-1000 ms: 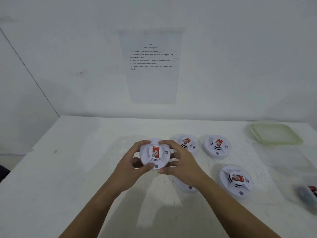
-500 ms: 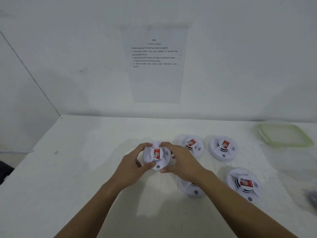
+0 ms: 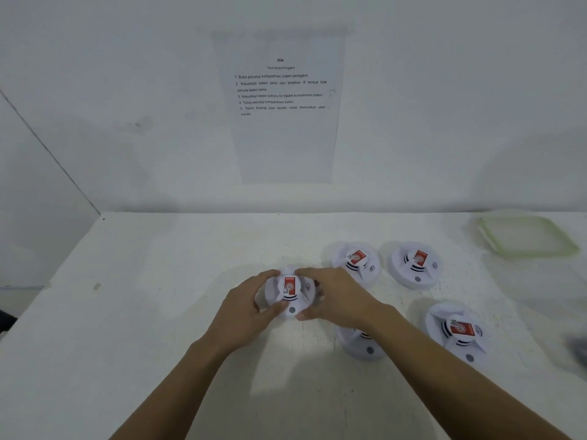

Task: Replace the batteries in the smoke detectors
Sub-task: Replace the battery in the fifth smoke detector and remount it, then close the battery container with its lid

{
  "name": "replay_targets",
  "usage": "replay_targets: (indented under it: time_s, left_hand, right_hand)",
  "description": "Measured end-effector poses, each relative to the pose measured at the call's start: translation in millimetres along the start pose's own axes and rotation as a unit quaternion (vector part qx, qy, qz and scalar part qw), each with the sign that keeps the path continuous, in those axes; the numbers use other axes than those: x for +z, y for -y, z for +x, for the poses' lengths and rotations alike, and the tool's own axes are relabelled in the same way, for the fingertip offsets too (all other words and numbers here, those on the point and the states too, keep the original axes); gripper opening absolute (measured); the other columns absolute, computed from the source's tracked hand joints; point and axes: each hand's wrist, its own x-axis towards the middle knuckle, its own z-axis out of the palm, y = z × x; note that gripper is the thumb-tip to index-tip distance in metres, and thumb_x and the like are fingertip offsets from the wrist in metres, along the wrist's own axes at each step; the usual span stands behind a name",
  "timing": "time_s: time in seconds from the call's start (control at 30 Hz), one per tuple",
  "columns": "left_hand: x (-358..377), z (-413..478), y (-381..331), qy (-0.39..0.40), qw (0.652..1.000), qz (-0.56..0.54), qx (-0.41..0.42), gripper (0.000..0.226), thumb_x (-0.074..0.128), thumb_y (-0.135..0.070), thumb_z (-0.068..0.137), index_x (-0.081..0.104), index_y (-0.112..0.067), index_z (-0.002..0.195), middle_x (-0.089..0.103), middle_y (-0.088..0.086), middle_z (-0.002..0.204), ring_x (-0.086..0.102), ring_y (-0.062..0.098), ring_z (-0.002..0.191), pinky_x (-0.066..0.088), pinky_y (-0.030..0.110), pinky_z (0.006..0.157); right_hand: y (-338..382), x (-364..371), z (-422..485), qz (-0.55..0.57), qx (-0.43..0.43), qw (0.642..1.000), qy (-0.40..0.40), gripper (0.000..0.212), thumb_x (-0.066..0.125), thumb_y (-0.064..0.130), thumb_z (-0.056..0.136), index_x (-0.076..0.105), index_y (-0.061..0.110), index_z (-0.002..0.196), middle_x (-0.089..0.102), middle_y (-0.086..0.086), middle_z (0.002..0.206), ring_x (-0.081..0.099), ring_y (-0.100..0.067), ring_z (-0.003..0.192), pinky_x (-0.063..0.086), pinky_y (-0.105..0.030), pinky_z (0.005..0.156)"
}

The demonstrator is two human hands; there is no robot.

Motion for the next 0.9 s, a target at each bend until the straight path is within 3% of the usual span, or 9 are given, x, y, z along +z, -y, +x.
replay_targets:
  time_s: [0.07,0.1,0.2,0.37,0.47,0.6,0.77,0.9]
  left_hand:
    - [-0.5,-0.3,-2.9,0.004,1.000,0.006,-0.006,0.055,0.071,-0.045,0.088,0.053,-0.032,0.138,0.063,-0.010,0.130,0.064,0.023,0.107,0.051,0.031,0.093]
    - [-1.8,-1.3,-5.3,-0.002,1.000,0.012,0.004,0.052,0.071,-0.046,0.088,0.053,-0.036,0.135,0.061,-0.016,0.128,0.063,0.017,0.104,0.052,0.031,0.091]
    - [-10.0,-7.2,-24.7,-0.042,0.998,0.015,0.051,0.039,0.070,-0.048,0.088,0.050,-0.052,0.122,0.051,-0.040,0.113,0.057,0.003,0.080,0.049,0.018,0.077]
    - [-7.9,-13.7,-87.5,-0.060,0.990,-0.100,0.075,0.016,0.070,-0.029,0.091,0.065,-0.037,0.105,0.064,-0.008,0.083,0.054,0.008,0.056,0.043,0.012,0.055]
    - [12.5,-12.6,-128.3,-0.045,0.981,-0.164,0.093,0.011,0.069,-0.024,0.093,0.067,-0.029,0.102,0.061,0.001,0.071,0.053,0.025,0.061,0.043,0.021,0.057]
    - [67.1,-4.6,-178.1,-0.022,0.972,-0.212,0.098,0.007,0.068,-0.021,0.093,0.068,-0.025,0.099,0.057,0.010,0.065,0.050,0.031,0.061,0.044,0.029,0.059]
    - [149.8,4.1,-234.4,-0.002,0.967,-0.244,0.072,0.009,0.071,-0.023,0.093,0.069,-0.026,0.101,0.062,0.003,0.070,0.053,0.017,0.063,0.047,0.032,0.064]
    - [207.3,12.4,-273.1,0.019,0.974,-0.225,0.034,0.010,0.073,-0.035,0.090,0.067,-0.040,0.096,0.070,-0.004,0.082,0.067,0.014,0.074,0.056,0.030,0.070]
  right_hand:
    - [3.0,-3.7,-4.4,0.002,0.002,1.000,-0.013,0.058,0.086,0.034,0.077,0.062,0.028,0.130,0.071,0.011,0.118,0.065,-0.007,0.103,0.053,-0.020,0.089]
    - [5.2,-7.3,-8.6,0.007,0.004,0.999,-0.031,0.059,0.083,0.034,0.080,0.061,0.028,0.134,0.069,0.011,0.122,0.063,-0.005,0.106,0.050,-0.016,0.089]
    - [10.8,-23.4,-28.3,0.059,0.013,0.990,-0.129,0.049,0.077,0.034,0.088,0.061,0.030,0.133,0.068,0.013,0.122,0.062,0.000,0.106,0.052,-0.016,0.087]
    - [7.4,-64.9,-76.3,0.218,0.004,0.944,-0.246,0.022,0.076,0.017,0.089,0.068,0.025,0.108,0.074,0.007,0.097,0.070,-0.013,0.089,0.058,-0.026,0.078]
    - [-8.9,-97.2,-106.8,0.254,0.002,0.927,-0.275,0.016,0.075,0.014,0.089,0.069,0.022,0.102,0.073,0.001,0.092,0.071,-0.023,0.085,0.057,-0.035,0.079]
    - [-49.2,-145.3,-145.1,0.220,0.013,0.929,-0.296,0.013,0.075,0.016,0.090,0.069,0.024,0.099,0.073,0.002,0.087,0.070,-0.024,0.083,0.056,-0.035,0.079]
    - [-106.6,-206.7,-194.1,0.197,0.025,0.929,-0.311,0.010,0.073,0.019,0.092,0.069,0.028,0.094,0.071,0.000,0.084,0.070,-0.025,0.081,0.055,-0.038,0.078]
    - [-146.3,-250.8,-229.0,0.150,0.036,0.938,-0.311,0.010,0.073,0.020,0.092,0.069,0.029,0.095,0.071,0.005,0.083,0.069,-0.014,0.080,0.056,-0.032,0.077]
